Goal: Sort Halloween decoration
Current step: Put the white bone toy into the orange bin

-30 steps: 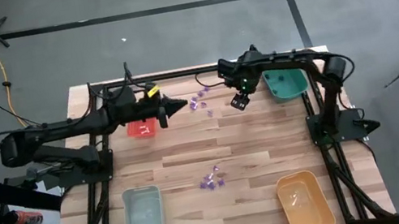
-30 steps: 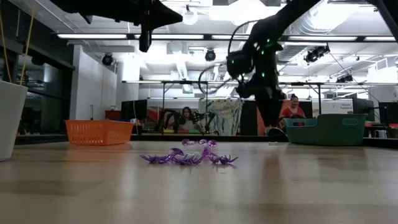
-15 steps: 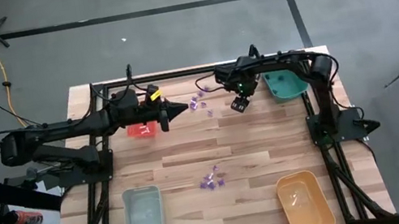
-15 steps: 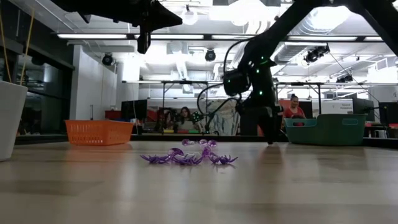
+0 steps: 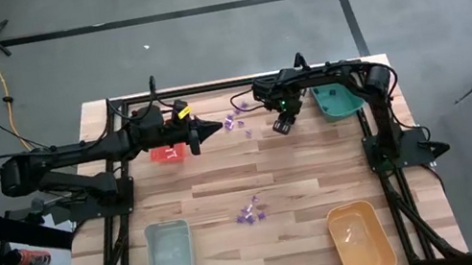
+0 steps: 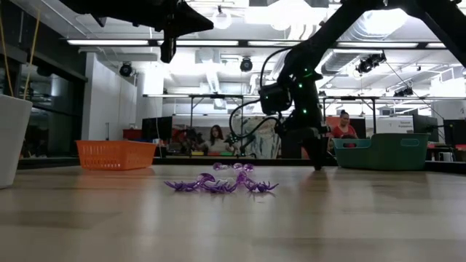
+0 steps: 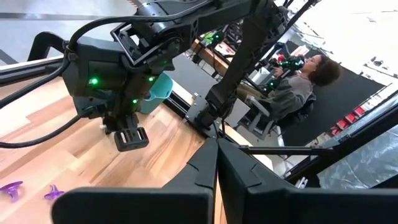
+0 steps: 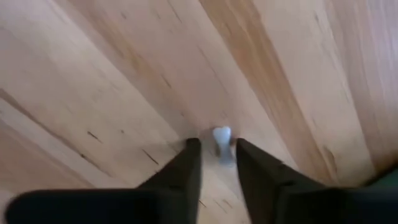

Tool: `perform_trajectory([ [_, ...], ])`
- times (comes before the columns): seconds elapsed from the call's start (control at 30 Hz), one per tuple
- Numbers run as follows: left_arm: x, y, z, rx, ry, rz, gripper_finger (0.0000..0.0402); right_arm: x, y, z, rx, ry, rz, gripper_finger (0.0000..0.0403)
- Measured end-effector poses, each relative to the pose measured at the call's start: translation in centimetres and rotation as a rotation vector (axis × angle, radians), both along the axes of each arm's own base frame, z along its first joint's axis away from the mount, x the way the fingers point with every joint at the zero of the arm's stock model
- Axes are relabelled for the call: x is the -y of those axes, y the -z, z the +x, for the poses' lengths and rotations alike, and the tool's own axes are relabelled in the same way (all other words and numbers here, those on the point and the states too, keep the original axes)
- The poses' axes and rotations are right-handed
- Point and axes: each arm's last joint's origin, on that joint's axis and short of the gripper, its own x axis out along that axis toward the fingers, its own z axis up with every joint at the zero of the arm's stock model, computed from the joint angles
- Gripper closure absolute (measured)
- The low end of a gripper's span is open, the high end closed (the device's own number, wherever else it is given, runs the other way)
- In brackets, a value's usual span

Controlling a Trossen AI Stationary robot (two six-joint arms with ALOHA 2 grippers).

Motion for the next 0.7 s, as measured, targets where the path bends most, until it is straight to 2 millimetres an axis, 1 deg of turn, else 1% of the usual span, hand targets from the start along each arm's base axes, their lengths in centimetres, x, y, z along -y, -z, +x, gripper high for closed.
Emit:
perform_trajectory([
  [0.1, 0.0, 0.0, 0.0, 0.0, 0.0, 0.0, 0.0402, 0.0, 0.0, 0.0, -0.006, 0.002, -0.005, 0.0367],
  [0.17, 0.0, 0.0, 0.0, 0.0, 0.0, 0.0, 0.0402, 0.0, 0.0, -0.1, -0.011, 0.002, -0.008, 0.0391],
  [0.23, 0.0, 0.0, 0.0, 0.002, 0.0, -0.003, 0.0402, 0.0, 0.0, -0.1, -0.015, 0.002, -0.012, 0.0397],
  [0.33, 0.0, -0.2, 0.0, 0.02, 0.0, 0.002, 0.0401, 0.0, 0.0, -0.1, -0.021, 0.0, -0.008, 0.0391],
  [0.43, -0.1, -1.0, -0.4, 0.075, 0.032, 0.011, 0.0401, -0.3, -0.4, -0.2, -0.018, -0.005, -0.01, 0.0397],
  [0.6, -0.4, -3.4, -2.5, 0.202, 0.047, 0.047, 0.0402, -0.8, -3.3, -0.4, 0.073, -0.016, -0.041, 0.0399],
  [0.7, -0.4, -5.2, -4.2, 0.299, 0.021, 0.083, 0.0402, -1.4, -5.9, -0.1, 0.222, -0.033, -0.077, 0.0401],
])
